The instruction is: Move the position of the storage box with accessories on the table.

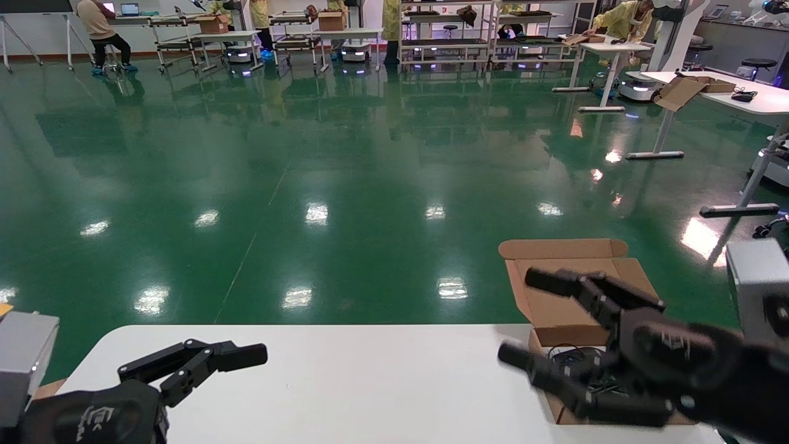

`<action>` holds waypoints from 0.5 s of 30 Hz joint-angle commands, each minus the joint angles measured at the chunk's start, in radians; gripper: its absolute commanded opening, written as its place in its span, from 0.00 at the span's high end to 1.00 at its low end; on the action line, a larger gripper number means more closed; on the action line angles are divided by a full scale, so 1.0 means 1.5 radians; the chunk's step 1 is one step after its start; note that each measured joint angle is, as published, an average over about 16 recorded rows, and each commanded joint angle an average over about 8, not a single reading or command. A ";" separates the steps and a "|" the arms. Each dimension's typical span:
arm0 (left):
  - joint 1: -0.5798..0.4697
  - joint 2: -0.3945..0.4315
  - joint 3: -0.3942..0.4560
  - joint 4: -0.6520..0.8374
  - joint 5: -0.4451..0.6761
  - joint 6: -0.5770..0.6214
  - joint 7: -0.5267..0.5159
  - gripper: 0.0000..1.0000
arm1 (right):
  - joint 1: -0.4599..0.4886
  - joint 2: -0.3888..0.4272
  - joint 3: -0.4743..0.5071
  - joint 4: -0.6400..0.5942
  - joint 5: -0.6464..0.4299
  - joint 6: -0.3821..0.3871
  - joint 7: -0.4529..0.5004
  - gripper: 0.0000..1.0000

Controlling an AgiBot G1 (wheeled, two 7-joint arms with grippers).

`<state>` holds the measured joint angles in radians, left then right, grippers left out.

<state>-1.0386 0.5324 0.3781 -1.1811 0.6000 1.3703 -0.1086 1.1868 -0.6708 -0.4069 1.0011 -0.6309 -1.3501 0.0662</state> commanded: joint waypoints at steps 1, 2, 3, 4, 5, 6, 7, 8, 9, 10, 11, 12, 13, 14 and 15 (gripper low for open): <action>0.000 0.000 0.000 0.000 0.000 0.000 0.000 0.00 | -0.010 0.006 0.012 0.026 -0.009 -0.013 0.011 0.00; 0.000 0.000 0.000 0.000 0.000 0.000 0.000 0.00 | -0.016 0.008 0.018 0.039 -0.014 -0.020 0.017 0.00; 0.000 0.000 0.000 0.000 0.000 0.000 0.000 0.00 | -0.021 0.011 0.024 0.053 -0.019 -0.027 0.023 0.00; 0.000 0.000 0.000 0.000 0.000 0.000 0.000 0.00 | -0.026 0.014 0.030 0.066 -0.023 -0.034 0.028 0.00; 0.000 0.000 0.000 0.000 0.000 0.000 0.000 0.00 | -0.031 0.017 0.035 0.078 -0.028 -0.040 0.034 0.00; 0.000 0.000 0.000 0.000 0.000 0.000 0.000 0.00 | -0.036 0.019 0.041 0.091 -0.032 -0.047 0.039 0.00; 0.000 0.000 0.000 0.000 0.000 0.000 0.000 0.00 | -0.041 0.022 0.047 0.104 -0.037 -0.054 0.045 0.00; 0.000 0.000 0.000 0.000 0.000 0.000 0.000 0.00 | -0.047 0.025 0.053 0.118 -0.041 -0.060 0.050 0.00; 0.000 0.000 0.000 0.000 0.000 0.000 0.000 0.00 | -0.052 0.028 0.059 0.131 -0.046 -0.067 0.056 0.00; 0.000 0.000 0.000 0.000 0.000 0.000 0.000 0.00 | -0.057 0.030 0.064 0.143 -0.051 -0.074 0.062 0.00; 0.000 0.000 0.000 0.000 0.000 0.000 0.000 0.00 | -0.061 0.032 0.069 0.154 -0.054 -0.079 0.066 0.00; 0.000 0.000 0.000 0.000 0.000 0.000 0.000 0.00 | -0.065 0.035 0.074 0.164 -0.058 -0.085 0.071 0.00; 0.000 0.000 0.000 0.000 0.000 0.000 0.000 0.00 | -0.069 0.037 0.079 0.175 -0.062 -0.090 0.075 0.00; 0.000 0.000 0.000 0.000 0.000 0.000 0.000 0.00 | -0.073 0.039 0.083 0.185 -0.065 -0.096 0.079 0.00; 0.000 0.000 0.000 0.000 0.000 0.000 0.000 0.00 | -0.076 0.040 0.086 0.193 -0.068 -0.100 0.082 0.00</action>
<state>-1.0385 0.5324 0.3781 -1.1810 0.5999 1.3702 -0.1086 1.0790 -0.6135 -0.2843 1.2732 -0.7268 -1.4912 0.1811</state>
